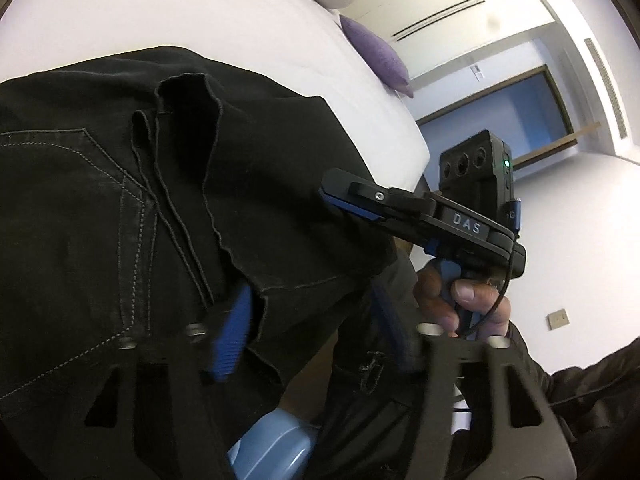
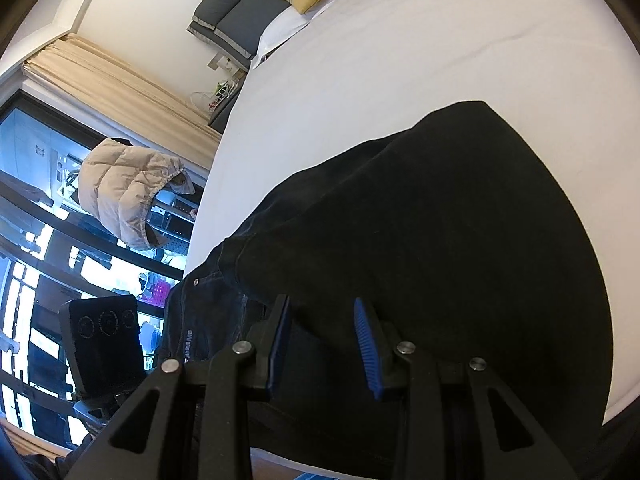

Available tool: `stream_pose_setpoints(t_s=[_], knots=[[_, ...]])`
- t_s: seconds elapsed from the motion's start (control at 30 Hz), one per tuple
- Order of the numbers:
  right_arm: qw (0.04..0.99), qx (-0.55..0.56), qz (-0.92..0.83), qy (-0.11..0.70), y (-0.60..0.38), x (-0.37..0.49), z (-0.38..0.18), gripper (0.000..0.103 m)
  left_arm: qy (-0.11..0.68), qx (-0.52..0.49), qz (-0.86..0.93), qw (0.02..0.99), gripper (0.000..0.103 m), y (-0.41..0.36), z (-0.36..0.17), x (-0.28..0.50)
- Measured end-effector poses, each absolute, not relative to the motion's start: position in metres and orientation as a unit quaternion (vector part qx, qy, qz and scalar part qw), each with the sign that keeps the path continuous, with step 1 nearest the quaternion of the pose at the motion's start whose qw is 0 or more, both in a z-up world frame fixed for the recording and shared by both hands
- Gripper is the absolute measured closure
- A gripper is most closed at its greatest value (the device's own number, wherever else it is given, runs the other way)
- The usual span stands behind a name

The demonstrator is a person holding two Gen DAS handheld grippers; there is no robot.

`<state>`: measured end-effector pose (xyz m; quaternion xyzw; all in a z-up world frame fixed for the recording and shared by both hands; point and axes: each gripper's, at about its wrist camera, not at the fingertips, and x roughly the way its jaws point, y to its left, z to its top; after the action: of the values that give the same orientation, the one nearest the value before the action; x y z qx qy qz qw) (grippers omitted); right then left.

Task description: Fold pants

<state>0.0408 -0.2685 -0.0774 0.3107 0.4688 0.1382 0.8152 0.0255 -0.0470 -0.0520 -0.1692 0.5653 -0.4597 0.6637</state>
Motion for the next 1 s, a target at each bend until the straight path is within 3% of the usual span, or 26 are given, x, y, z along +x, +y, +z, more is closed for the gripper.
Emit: stream_pose_setpoints(t_s=[0.07, 0.37, 0.57, 0.87, 1.0], knots=[[0.816, 0.307, 0.141, 0.469, -0.267, 0.042, -0.076, 0.066, 0.564, -0.16, -0.469, 0.661, 0.071, -0.049, -0.052, 0.022], [0.816, 0.296, 0.169, 0.466, -0.259, 0.059, -0.067, 0.066, 0.555, -0.081, -0.511, 0.651, 0.077, -0.054, -0.068, -0.024], [0.812, 0.267, 0.19, 0.482, -0.238, 0.074, -0.07, 0.066, 0.557, -0.137, -0.488, 0.658, 0.079, -0.029, -0.086, -0.018], [0.806, 0.206, 0.202, 0.518, -0.198, 0.105, -0.098, 0.065, 0.551, -0.138, -0.465, 0.679, 0.079, 0.005, -0.072, -0.029], [0.78, 0.263, 0.229, 0.52, -0.198, 0.122, -0.099, 0.062, 0.529, -0.152, -0.462, 0.695, 0.079, 0.011, -0.053, -0.025]])
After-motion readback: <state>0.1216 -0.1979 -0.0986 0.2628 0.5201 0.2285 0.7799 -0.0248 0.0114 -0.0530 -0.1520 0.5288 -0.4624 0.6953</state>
